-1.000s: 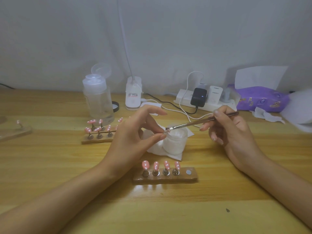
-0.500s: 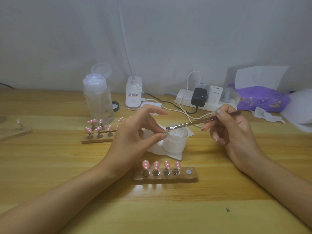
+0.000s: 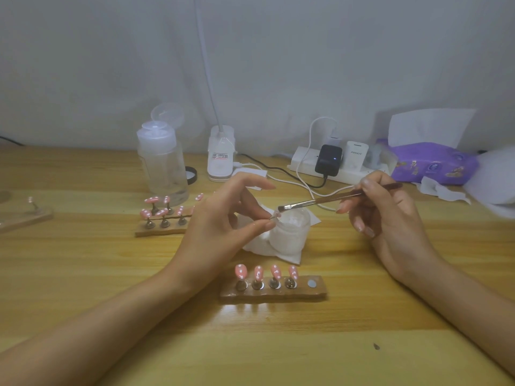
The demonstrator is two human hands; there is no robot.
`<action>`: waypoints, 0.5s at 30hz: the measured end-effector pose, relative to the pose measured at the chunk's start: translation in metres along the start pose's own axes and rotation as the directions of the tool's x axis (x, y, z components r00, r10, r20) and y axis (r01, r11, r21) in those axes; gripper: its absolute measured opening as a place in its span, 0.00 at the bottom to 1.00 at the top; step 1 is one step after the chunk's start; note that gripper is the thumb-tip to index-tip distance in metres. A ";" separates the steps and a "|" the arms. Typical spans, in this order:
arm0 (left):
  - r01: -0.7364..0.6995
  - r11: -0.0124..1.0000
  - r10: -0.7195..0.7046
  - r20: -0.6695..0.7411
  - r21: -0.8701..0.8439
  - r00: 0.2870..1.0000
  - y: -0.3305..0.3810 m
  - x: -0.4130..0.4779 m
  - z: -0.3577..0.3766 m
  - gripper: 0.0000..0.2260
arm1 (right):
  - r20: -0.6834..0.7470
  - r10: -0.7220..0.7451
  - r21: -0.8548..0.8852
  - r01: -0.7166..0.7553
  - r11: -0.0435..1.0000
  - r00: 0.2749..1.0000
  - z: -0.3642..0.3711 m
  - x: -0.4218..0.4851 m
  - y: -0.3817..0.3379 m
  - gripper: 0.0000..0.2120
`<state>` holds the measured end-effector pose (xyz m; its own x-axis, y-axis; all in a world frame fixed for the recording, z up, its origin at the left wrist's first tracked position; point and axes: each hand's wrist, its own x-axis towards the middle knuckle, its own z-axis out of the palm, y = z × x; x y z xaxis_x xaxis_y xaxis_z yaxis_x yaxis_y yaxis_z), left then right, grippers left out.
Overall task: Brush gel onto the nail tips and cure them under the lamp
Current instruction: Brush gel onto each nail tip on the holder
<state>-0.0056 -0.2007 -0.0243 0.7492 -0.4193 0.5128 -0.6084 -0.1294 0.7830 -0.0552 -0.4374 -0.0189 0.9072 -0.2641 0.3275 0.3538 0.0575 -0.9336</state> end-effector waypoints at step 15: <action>0.014 1.000 -0.014 -0.001 -0.021 1.000 -0.001 0.000 -0.001 0.18 | -0.028 0.011 -0.008 -0.011 1.000 1.000 0.000 0.000 0.000 0.10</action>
<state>-0.0047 -0.2002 -0.0247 0.7578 -0.4164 0.5023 -0.5925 -0.1167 0.7971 -0.0551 -0.4373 -0.0184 0.9041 -0.2908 0.3131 0.3418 0.0523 -0.9383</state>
